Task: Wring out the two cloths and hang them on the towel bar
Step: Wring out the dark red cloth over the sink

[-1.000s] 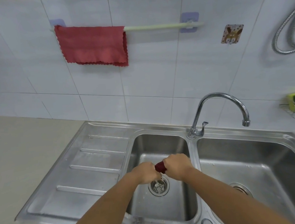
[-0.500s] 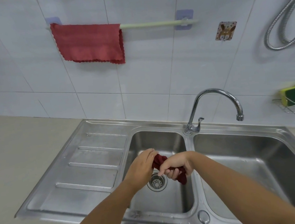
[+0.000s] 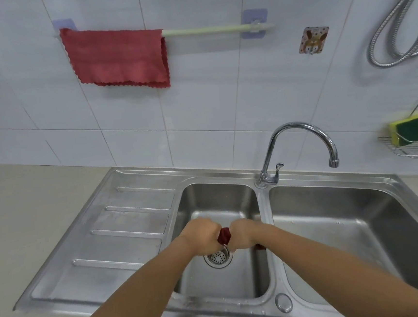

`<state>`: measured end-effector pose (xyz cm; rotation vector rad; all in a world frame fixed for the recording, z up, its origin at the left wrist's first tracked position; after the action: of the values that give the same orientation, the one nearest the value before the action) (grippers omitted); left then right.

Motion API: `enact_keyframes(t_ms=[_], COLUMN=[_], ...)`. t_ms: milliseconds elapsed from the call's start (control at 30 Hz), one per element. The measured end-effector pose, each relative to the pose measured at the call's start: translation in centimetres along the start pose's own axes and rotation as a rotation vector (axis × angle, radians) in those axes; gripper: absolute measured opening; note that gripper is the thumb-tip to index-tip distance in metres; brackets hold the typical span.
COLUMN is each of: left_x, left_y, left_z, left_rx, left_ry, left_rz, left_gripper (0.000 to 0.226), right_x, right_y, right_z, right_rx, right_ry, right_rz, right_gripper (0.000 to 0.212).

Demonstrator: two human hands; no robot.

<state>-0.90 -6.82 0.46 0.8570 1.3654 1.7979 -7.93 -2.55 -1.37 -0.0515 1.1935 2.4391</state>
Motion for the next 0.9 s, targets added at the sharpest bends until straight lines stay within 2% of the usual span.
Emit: enact_keyframes(t_ms=[100, 167, 333, 467, 600, 733, 833, 900], left_x=[-0.8, -1.0, -0.3, 0.0, 0.2, -0.7, -1.5, -1.7], left_y=[-0.8, -1.1, -1.4, -2.1, -3.1, -3.4, -3.9, -3.7], left_z=[-0.4, -0.4, -0.6, -0.4, 0.2, 0.3, 0.3, 0.1], left_rx=[-0.084, -0.102, -0.084, -0.092, -0.182, -0.267, -0.277, -0.219], left_ry=[0.109, 0.164, 0.214, 0.302, 0.32, 0.278, 0.308, 0.317], left_rz=[0.2, 0.41, 0.942, 1.169, 1.195, 1.008, 0.973, 0.984], left_gripper=[0.021, 0.018, 0.025, 0.021, 0.021, 0.011, 0.025, 0.019], right_x=[-0.9, -1.2, -1.1, -0.9, -1.1, -1.3, -0.4, 0.3], right_y=[2.1, 3.1, 5.2, 5.6, 4.9, 4.4, 4.2, 4.3], right_z=[0.4, 0.7, 0.2, -0.7, -1.1, -1.1, -1.6, -2.0], right_rx=[0.305, 0.406, 0.54, 0.586, 0.606, 0.642, 0.659, 0.684], right_ry=[0.062, 0.112, 0.224, 0.279, 0.334, 0.391, 0.329, 0.26], right_rz=[0.294, 0.394, 0.493, 0.488, 0.483, 0.401, 0.299, 0.178], right_gripper=[0.018, 0.018, 0.018, 0.016, 0.016, 0.017, 0.022, 0.021])
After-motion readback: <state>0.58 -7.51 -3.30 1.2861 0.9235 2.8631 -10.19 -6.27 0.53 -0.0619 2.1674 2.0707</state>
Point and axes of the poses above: each hand's wrist, its own z-axis away from the middle knuckle, its own y-axis out of the back of the hand, x = y × z, the point moved 9 cm from there along -z, towards the middle knuckle, and after that the axes turned 3 degrees about -y, right-handed, at the moved point
